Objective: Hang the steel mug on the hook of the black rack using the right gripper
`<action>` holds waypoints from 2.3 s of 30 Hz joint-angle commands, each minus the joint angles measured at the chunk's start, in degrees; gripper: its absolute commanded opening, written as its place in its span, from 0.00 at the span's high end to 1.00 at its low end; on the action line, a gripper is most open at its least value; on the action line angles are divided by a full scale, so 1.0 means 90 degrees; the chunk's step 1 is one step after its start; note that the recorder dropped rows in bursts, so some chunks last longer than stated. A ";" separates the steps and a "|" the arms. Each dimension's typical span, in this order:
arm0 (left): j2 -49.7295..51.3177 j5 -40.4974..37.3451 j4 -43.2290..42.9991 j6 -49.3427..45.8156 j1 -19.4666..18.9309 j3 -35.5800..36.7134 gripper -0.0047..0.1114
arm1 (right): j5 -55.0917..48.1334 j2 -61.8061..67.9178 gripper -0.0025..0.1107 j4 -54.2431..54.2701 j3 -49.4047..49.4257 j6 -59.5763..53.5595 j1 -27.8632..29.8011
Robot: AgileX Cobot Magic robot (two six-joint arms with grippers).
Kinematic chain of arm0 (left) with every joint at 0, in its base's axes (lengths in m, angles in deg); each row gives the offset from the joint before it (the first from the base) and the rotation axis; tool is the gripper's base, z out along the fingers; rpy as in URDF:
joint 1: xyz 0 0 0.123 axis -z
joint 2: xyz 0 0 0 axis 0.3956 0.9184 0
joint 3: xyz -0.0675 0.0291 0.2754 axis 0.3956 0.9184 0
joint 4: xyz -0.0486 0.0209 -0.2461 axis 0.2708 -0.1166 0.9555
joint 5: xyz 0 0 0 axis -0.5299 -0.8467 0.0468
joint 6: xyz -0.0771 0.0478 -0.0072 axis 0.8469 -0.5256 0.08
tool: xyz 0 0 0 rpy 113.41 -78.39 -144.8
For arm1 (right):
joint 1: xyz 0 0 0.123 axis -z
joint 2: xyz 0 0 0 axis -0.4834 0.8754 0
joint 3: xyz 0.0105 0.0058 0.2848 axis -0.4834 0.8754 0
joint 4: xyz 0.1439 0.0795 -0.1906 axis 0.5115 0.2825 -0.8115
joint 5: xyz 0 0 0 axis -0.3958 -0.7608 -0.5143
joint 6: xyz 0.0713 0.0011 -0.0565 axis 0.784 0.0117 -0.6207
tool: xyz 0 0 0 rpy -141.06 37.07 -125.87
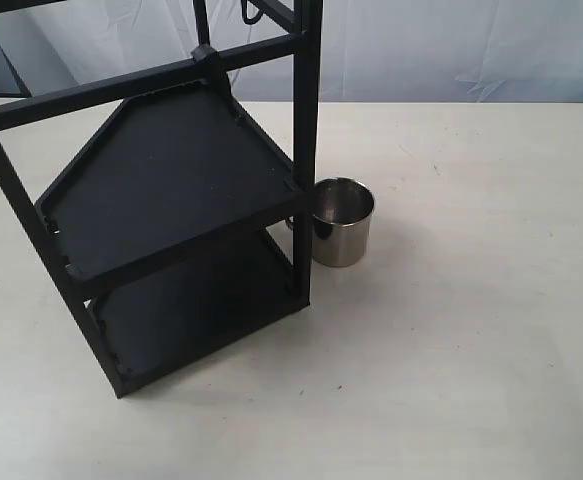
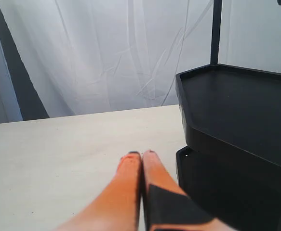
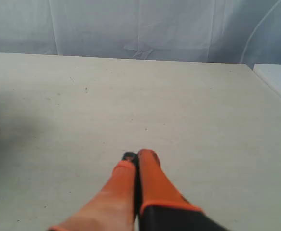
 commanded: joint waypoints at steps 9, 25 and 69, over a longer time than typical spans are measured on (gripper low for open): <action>-0.0030 0.0034 -0.0003 0.0016 0.0030 0.0003 0.95 | 0.2087 -0.0001 0.99 0.4569 0.0007 0.0995 0.0023; -0.0030 0.0034 -0.0003 0.0016 0.0030 0.0003 0.95 | 0.4550 -0.0001 0.99 0.6385 0.0007 0.1073 0.0023; -0.0030 0.0034 -0.0003 0.0016 0.0030 0.0003 0.95 | -0.2157 1.3086 0.57 0.1310 -0.9104 0.0664 -0.2519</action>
